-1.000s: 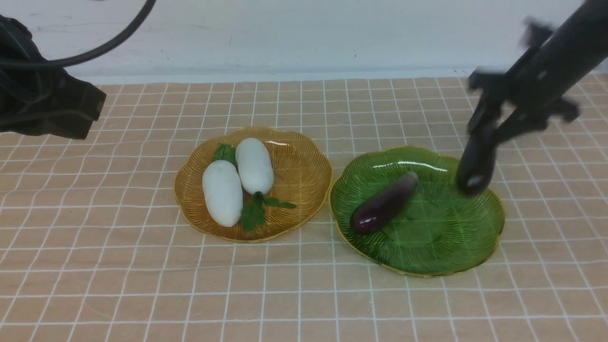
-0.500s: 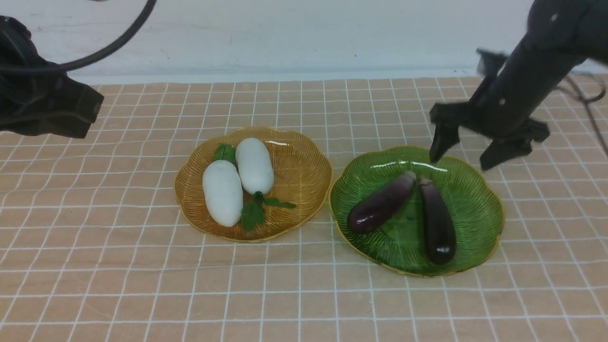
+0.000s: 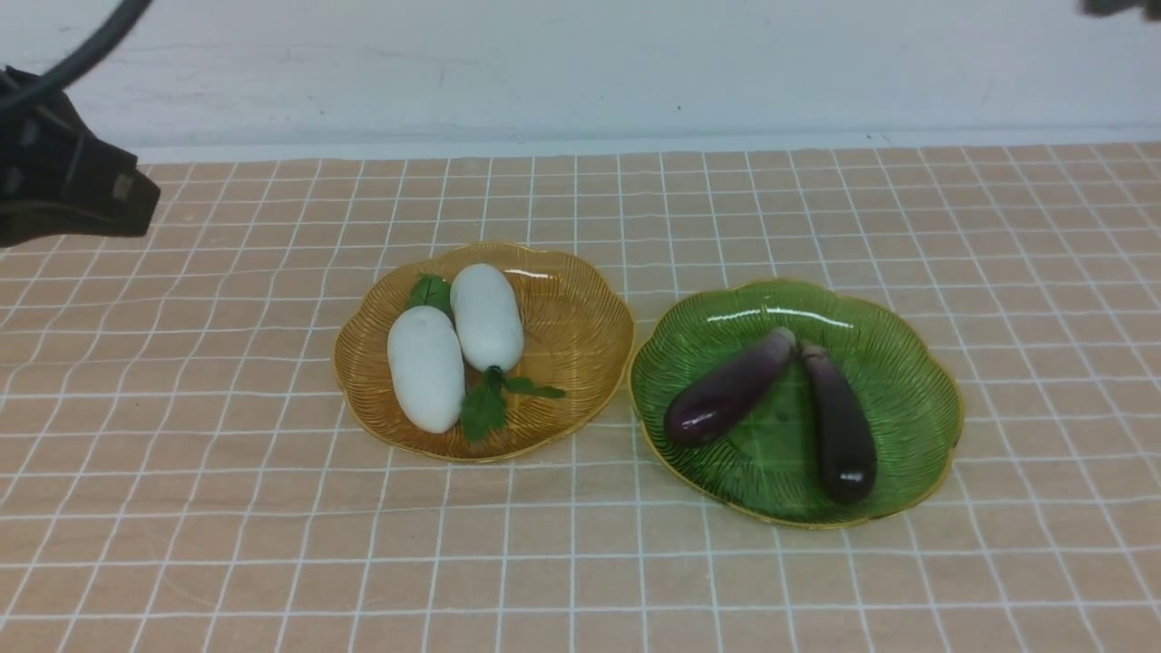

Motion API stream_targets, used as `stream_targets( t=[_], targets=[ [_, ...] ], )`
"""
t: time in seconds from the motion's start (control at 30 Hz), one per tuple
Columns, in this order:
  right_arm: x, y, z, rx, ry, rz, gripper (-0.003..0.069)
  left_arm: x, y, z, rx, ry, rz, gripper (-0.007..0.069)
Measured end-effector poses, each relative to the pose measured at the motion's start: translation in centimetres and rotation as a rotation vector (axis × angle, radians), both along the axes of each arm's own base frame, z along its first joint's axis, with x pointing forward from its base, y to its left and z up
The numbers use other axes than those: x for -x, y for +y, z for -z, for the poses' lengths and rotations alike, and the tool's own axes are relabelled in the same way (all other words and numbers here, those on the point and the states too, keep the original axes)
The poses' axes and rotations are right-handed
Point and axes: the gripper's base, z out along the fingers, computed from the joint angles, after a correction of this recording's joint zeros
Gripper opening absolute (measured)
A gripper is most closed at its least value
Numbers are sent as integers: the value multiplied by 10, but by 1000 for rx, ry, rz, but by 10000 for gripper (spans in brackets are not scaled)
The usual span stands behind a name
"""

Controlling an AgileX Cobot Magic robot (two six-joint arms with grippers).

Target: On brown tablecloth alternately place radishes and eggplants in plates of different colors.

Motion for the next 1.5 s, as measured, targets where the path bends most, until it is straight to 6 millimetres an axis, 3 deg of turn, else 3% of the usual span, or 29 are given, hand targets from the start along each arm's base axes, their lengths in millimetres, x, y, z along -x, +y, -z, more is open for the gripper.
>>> stream_targets(
  t=[0.07, 0.13, 0.2, 0.5, 0.57, 0.7, 0.9, 0.93, 1.1, 1.3, 1.5],
  targets=[
    [12, -3, -2, 3, -12, 1, 146, 0, 0, 0, 4, -1, 4, -3],
    [38, -8, -3, 2, -48, 5, 47, 1, -1, -1, 10, -1, 12, -3],
    [59, -13, 6, 2, -112, 11, 1, 1, -1, -1, 11, -2, 14, -3],
    [148, -34, 61, -72, -560, 69, -14, 9, -5, -6, 38, -30, 69, -3],
    [173, -42, 83, -91, -732, 94, -15, 16, -5, -10, 47, -54, 87, -3],
    [202, -50, 116, -102, -974, 120, -15, 37, -3, -16, 60, -104, 102, -3],
    [222, -54, 134, -98, -1215, 131, -15, 74, 4, 2, 76, -194, 83, -3],
    [230, -55, 139, -98, -1296, 131, -15, 82, 6, 14, 78, -215, 74, -3],
    [236, -56, 140, -104, -1344, 133, -15, 122, 15, 64, 117, -360, 13, -3],
    [236, -56, 140, -104, -1346, 134, -15, 141, 24, 117, 178, -547, -75, -3],
    [236, -56, 140, -103, -1346, 133, -15, 150, 29, 135, 213, -685, -119, -3]
  ],
)
